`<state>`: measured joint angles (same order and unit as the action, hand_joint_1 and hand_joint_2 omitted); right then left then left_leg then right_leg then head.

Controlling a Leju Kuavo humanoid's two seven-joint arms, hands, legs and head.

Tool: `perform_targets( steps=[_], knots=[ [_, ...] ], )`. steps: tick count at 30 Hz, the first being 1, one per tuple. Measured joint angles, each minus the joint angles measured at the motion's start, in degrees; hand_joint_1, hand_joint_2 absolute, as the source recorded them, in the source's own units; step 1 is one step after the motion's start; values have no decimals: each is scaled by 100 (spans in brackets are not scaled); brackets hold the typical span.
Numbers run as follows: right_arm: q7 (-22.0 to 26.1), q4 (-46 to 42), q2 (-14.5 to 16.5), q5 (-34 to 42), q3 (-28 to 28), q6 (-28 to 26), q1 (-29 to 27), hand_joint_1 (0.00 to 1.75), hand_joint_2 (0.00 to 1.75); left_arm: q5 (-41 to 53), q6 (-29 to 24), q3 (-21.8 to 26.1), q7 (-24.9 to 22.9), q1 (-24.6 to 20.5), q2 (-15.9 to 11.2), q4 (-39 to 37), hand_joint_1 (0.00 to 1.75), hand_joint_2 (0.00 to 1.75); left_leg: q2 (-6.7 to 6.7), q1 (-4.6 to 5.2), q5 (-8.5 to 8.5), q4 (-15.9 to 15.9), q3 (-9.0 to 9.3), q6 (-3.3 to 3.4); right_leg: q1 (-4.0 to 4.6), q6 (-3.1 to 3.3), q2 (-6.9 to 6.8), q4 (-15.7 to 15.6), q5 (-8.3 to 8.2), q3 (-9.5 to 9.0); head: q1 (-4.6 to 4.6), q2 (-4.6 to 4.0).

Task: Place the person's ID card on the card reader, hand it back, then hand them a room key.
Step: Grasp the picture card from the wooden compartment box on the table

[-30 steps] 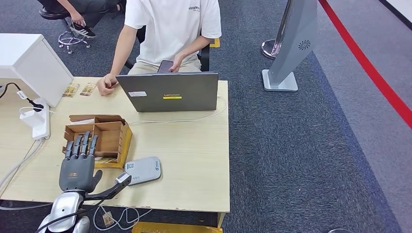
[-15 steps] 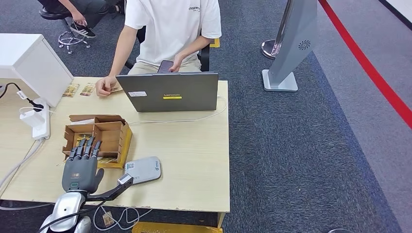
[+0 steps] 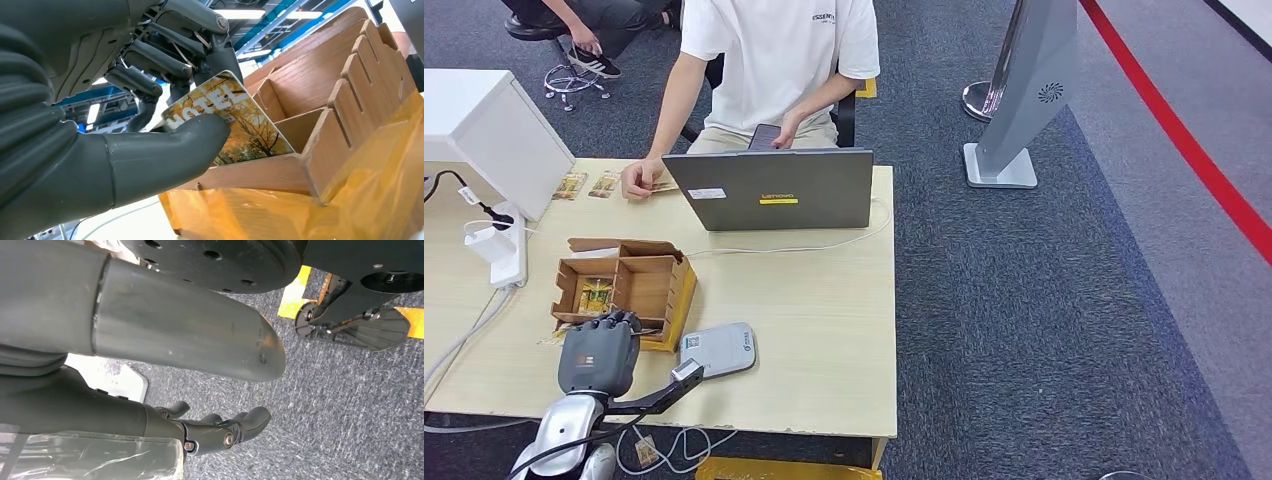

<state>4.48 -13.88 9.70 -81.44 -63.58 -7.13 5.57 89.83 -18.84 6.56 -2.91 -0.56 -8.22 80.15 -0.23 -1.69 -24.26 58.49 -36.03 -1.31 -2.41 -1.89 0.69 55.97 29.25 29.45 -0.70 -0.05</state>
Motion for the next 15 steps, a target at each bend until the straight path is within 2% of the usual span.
perform_targets(
  steps=[15],
  knots=[
    [-66, 0, 0, -19, 0, 0, 0, 0, 0, 0, 57, 231, 166, -25, 147, -2, 175, 175, 0, 0, 0, 0, 0, 0, 0, 0, 0, 0, 0, -1, -1, 0]
  ],
)
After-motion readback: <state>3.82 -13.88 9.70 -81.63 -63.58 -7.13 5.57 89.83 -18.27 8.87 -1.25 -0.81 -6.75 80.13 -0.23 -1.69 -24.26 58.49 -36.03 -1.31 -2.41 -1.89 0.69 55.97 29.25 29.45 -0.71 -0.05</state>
